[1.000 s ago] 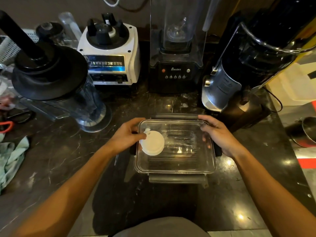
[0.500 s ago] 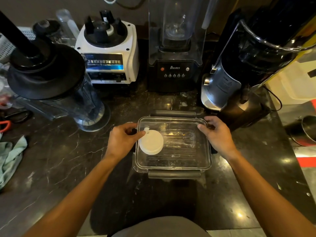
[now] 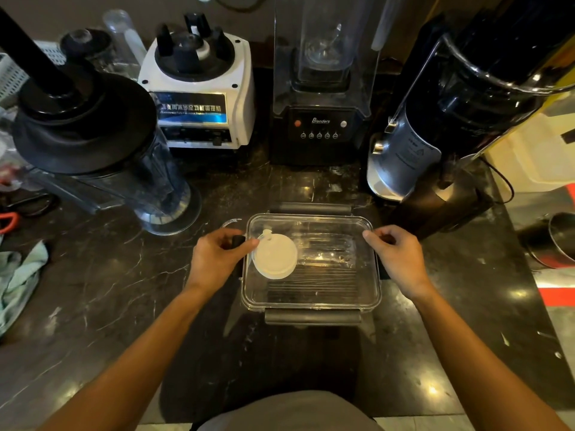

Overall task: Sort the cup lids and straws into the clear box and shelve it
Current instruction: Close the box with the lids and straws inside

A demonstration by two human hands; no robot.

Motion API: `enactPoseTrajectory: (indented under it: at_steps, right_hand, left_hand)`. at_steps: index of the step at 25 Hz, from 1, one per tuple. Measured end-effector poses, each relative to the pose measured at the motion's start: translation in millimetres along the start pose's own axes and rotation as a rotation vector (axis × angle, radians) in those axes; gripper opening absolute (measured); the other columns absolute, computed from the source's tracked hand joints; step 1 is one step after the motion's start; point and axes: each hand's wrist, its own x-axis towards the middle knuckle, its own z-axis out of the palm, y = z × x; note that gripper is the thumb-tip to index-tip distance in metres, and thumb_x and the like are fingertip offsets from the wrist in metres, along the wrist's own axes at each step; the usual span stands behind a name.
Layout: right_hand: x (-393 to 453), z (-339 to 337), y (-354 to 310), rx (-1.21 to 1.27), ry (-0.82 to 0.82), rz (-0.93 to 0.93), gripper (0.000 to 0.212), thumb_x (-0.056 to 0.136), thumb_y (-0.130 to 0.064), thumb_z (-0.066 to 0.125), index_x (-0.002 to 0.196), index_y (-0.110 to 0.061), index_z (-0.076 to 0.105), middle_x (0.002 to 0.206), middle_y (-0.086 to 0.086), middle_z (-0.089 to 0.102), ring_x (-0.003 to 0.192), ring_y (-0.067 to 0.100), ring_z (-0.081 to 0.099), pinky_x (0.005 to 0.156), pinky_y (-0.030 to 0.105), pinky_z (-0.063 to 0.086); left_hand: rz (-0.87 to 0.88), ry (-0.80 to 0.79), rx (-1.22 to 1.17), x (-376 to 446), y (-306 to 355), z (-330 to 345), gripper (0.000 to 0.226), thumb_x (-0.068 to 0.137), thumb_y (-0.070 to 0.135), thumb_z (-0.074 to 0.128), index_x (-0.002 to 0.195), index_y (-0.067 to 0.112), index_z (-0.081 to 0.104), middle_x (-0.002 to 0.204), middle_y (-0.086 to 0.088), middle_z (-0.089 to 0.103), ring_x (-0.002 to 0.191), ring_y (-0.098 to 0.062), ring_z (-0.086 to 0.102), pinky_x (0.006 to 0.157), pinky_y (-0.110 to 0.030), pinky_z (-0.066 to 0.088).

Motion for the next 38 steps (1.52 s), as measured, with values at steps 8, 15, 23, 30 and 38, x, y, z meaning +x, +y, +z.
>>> enactPoseTrajectory:
  at_steps: [8,15,23,30,38]
  right_hand:
    - [-21,-11,18,0.24,-0.07,0.169,0.027,0.097,-0.031,0.07,0.091,-0.005,0.075,0.09,0.018,0.078,0.087,0.042,0.075,0.084,0.061,0.06]
    - [-25,-5,8,0.192,-0.029,0.119,0.047,0.097,-0.033,0.071,0.081,0.009,0.059,0.072,0.02,0.067,0.06,0.023,0.065,0.057,0.04,0.054]
    - [-26,-8,-1,0.149,-0.139,0.161,0.036,0.101,-0.029,0.065,0.078,-0.002,0.061,0.058,-0.005,0.067,0.05,0.006,0.067,0.042,0.02,0.049]
    - [-27,-12,11,0.168,-0.074,0.224,0.042,0.089,-0.045,0.076,0.072,-0.013,0.056,0.077,0.02,0.072,0.075,0.044,0.073,0.063,0.054,0.06]
    - [-41,-10,12,-0.402,0.122,-0.08,0.031,0.098,-0.042,0.065,0.085,-0.014,0.071,0.076,0.002,0.067,0.071,0.02,0.063,0.063,0.039,0.051]
  left_hand:
    - [-0.003,-0.041,-0.061,-7,-1,9,0.034,0.08,0.048,0.076,0.097,0.018,0.077,0.086,-0.002,0.078,0.083,-0.025,0.075,0.078,-0.046,0.064]
    - [-0.063,-0.027,-0.165,-17,-7,2,0.026,0.085,0.036,0.079,0.091,0.01,0.078,0.082,-0.011,0.078,0.08,-0.033,0.076,0.073,-0.046,0.063]
    - [-0.112,0.012,-0.218,-21,-15,-1,0.028,0.09,0.03,0.076,0.083,0.003,0.074,0.083,-0.021,0.074,0.081,-0.044,0.071,0.081,-0.059,0.058]
    - [-0.202,0.034,-0.279,-21,-15,-2,0.029,0.086,0.027,0.078,0.108,0.009,0.072,0.093,-0.009,0.078,0.091,-0.028,0.077,0.08,-0.045,0.064]
    - [-0.023,0.073,0.094,-25,-5,-5,0.018,0.09,0.032,0.076,0.101,0.019,0.082,0.089,0.006,0.08,0.079,-0.007,0.076,0.081,-0.033,0.063]
